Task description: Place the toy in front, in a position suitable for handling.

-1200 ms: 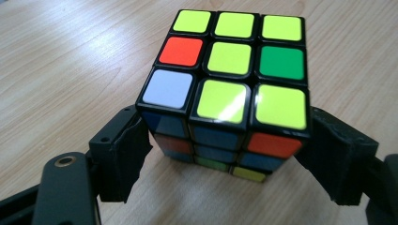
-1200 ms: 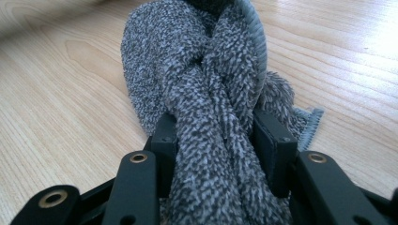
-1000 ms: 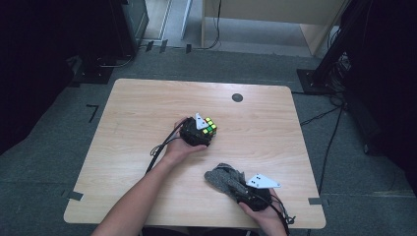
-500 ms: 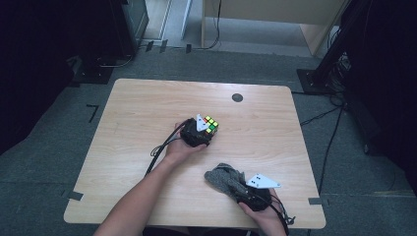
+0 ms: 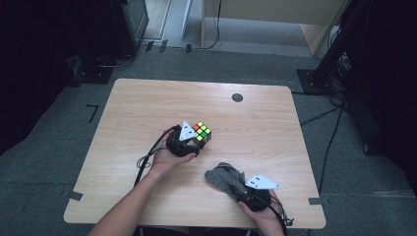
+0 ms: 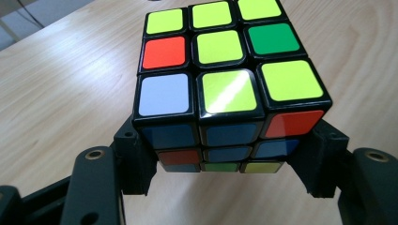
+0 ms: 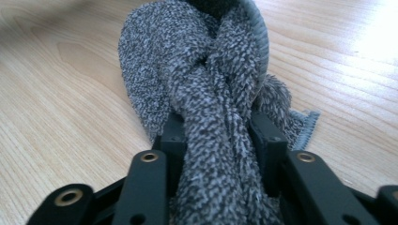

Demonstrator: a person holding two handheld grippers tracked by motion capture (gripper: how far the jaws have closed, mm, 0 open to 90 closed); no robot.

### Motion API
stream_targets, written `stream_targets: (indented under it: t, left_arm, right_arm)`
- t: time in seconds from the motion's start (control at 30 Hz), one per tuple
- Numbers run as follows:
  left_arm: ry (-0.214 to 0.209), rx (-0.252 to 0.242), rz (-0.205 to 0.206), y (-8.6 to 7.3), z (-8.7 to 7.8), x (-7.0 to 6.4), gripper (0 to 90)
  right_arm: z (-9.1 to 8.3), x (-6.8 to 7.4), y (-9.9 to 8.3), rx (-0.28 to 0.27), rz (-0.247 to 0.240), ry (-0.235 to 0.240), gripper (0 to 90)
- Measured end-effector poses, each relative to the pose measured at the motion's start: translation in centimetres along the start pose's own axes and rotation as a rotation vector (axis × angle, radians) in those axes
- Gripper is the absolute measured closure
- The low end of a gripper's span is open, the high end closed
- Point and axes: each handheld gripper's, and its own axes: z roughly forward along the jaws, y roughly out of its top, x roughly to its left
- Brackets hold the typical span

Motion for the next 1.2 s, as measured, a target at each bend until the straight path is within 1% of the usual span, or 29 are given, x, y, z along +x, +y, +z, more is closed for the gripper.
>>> stream_targets:
  t: [0.07, 0.1, 0.17, 0.2, 0.27, 0.33, 0.37, 0.43, 0.47, 0.53, 0.6, 0.63, 0.7, 0.73, 0.77, 0.83, 0.87, 0.9, 0.93, 0.97, 1.0, 1.03, 1.07, 1.1, 1.17, 1.2]
  left_arm:
    - [-0.011, -0.003, -0.004, -0.5, -1.1, -0.4, 33.7]
    - [-0.016, 0.003, 0.004, -0.7, -1.6, -0.6, 33.7]
    - [-0.005, 0.010, 0.030, -1.2, -2.5, -1.1, 33.7]
    - [0.001, 0.012, 0.035, -1.5, -2.9, -1.3, 33.7]
    - [-0.006, 0.003, 0.006, -1.9, -3.9, -1.5, 33.7]
    - [-0.012, -0.018, -0.031, -2.4, -4.9, -1.8, 33.7]
    - [-0.011, -0.019, -0.033, -2.6, -5.5, -2.0, 33.7]
    - [-0.007, -0.016, -0.024, -3.0, -6.5, -2.6, 33.6]
    - [-0.011, -0.007, -0.021, -3.2, -6.9, -2.9, 33.6]
    - [-0.027, -0.006, -0.042, -3.6, -7.7, -3.1, 33.6]
    - [-0.030, -0.011, -0.061, -4.1, -8.5, -3.2, 33.6]
    - [-0.033, -0.013, -0.062, -4.4, -8.9, -3.2, 33.6]
    - [-0.022, -0.017, -0.066, -4.9, -9.6, -3.3, 33.7]
    - [-0.020, -0.025, -0.069, -5.1, -9.8, -3.3, 33.6]
    - [-0.014, -0.022, -0.064, -5.3, -10.0, -3.4, 33.6]
    - [-0.005, -0.013, -0.037, -5.6, -10.2, -3.6, 33.7]
    - [-0.008, -0.010, -0.031, -5.8, -10.3, -3.6, 33.6]
    - [-0.015, -0.016, -0.041, -5.9, -10.4, -3.6, 33.6]
    - [-0.026, -0.020, -0.054, -6.1, -10.4, -3.6, 33.6]
    - [-0.032, -0.019, -0.060, -6.2, -10.5, -3.5, 33.6]
    - [-0.036, -0.017, -0.064, -6.3, -10.6, -3.6, 33.6]
    - [-0.045, -0.018, -0.070, -6.4, -10.6, -3.6, 33.6]
    - [-0.053, -0.018, -0.071, -6.5, -10.7, -3.6, 33.6]
    - [-0.059, -0.016, -0.071, -6.6, -10.7, -3.7, 33.6]
    - [-0.068, -0.016, -0.075, -6.7, -10.6, -3.8, 33.6]
    - [-0.070, -0.012, -0.073, -6.8, -10.5, -3.9, 33.6]
  right_arm:
    - [0.0, 0.0, 0.0, 0.000, -0.003, -0.002, 65.8]
    - [0.0, 0.0, 0.0, -0.001, -0.003, -0.003, 65.7]
    - [0.0, 0.0, 0.0, 0.002, 0.001, 0.000, 64.9]
    - [0.0, 0.0, 0.0, 0.003, 0.002, 0.003, 64.4]
    - [0.1, -0.1, 0.0, 0.004, 0.003, 0.007, 63.0]
    - [0.1, -0.1, 0.0, 0.008, 0.004, 0.014, 61.4]
    - [0.1, -0.1, 0.1, 0.010, 0.002, 0.017, 60.9]
    - [0.1, -0.2, 0.1, 0.014, 0.009, 0.025, 60.4]
    - [0.1, -0.3, 0.1, 0.016, 0.010, 0.029, 60.2]
    - [0.2, -0.4, 0.1, 0.021, 0.009, 0.037, 59.3]
    - [0.3, -0.4, 0.2, 0.027, 0.003, 0.043, 57.9]
    - [0.3, -0.5, 0.2, 0.031, 0.001, 0.048, 56.9]
    - [0.4, -0.7, 0.3, 0.034, 0.015, 0.064, 56.2]
    - [0.4, -0.7, 0.3, 0.035, 0.026, 0.069, 56.2]
    - [0.4, -0.7, 0.3, 0.030, 0.024, 0.069, 56.1]
    - [0.4, -0.6, 0.3, 0.030, 0.017, 0.059, 56.0]
    - [0.4, -0.4, 0.3, 0.030, 0.005, 0.049, 55.5]
    - [0.4, -0.3, 0.3, 0.033, -0.010, 0.040, 54.6]
    - [0.4, -0.1, 0.3, 0.037, -0.018, 0.038, 51.4]
    - [0.4, 0.0, 0.4, 0.040, -0.022, 0.050, 46.8]
    - [0.3, -0.1, 0.4, 0.039, -0.008, 0.074, 42.9]
    - [0.1, -0.3, 0.6, 0.033, 0.030, 0.099, 41.5]
    - [-0.3, -0.4, 0.8, 0.009, 0.056, 0.098, 41.5]
    - [-0.7, -0.4, 1.0, -0.020, 0.061, 0.095, 41.0]
    - [-1.4, -0.1, 1.8, -0.071, 0.044, 0.106, 37.4]
    - [-1.7, 0.2, 2.1, -0.082, 0.021, 0.101, 34.8]
